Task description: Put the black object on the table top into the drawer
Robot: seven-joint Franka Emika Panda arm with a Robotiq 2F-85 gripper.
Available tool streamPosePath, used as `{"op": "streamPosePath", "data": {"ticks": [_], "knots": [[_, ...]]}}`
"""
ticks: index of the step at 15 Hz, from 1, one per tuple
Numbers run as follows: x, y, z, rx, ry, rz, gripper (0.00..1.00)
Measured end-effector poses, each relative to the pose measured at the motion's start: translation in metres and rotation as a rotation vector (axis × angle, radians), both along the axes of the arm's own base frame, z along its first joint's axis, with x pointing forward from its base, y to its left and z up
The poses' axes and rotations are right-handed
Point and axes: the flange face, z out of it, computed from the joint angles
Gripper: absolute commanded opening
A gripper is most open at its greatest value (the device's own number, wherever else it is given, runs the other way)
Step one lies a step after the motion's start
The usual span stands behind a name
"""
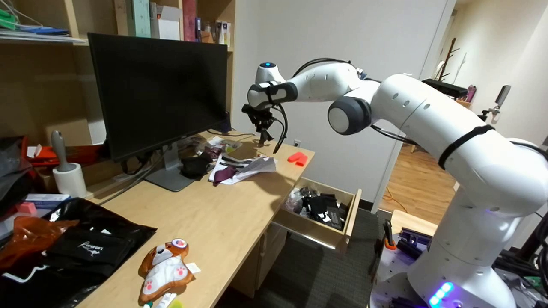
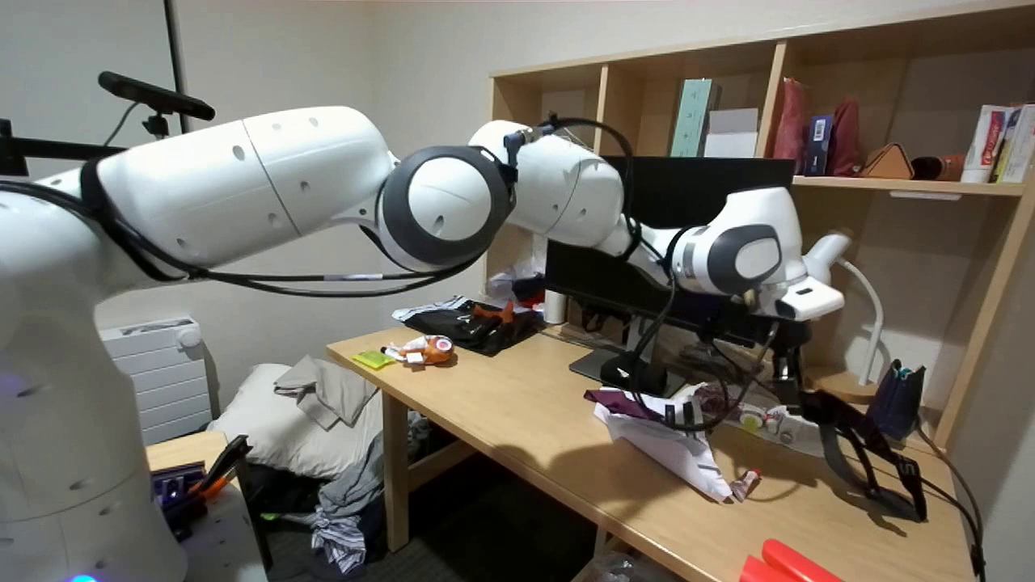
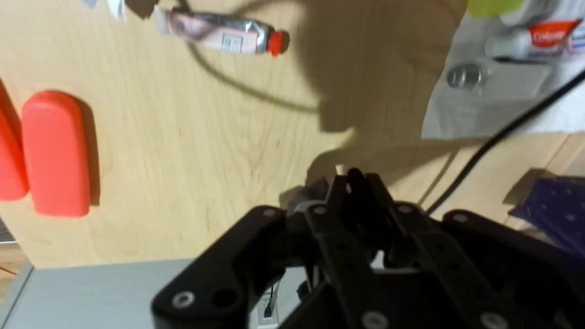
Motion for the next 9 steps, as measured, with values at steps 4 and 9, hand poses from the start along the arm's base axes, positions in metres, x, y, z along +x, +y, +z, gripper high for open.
{"op": "streamPosePath", "data": {"ticks": [4, 9], "knots": [[-0.025, -0.051, 0.079, -0.04, 0.007, 0.022, 0.09], [-0.066, -0.092, 0.131, -0.063, 0.122, 0.197, 0.09]]}}
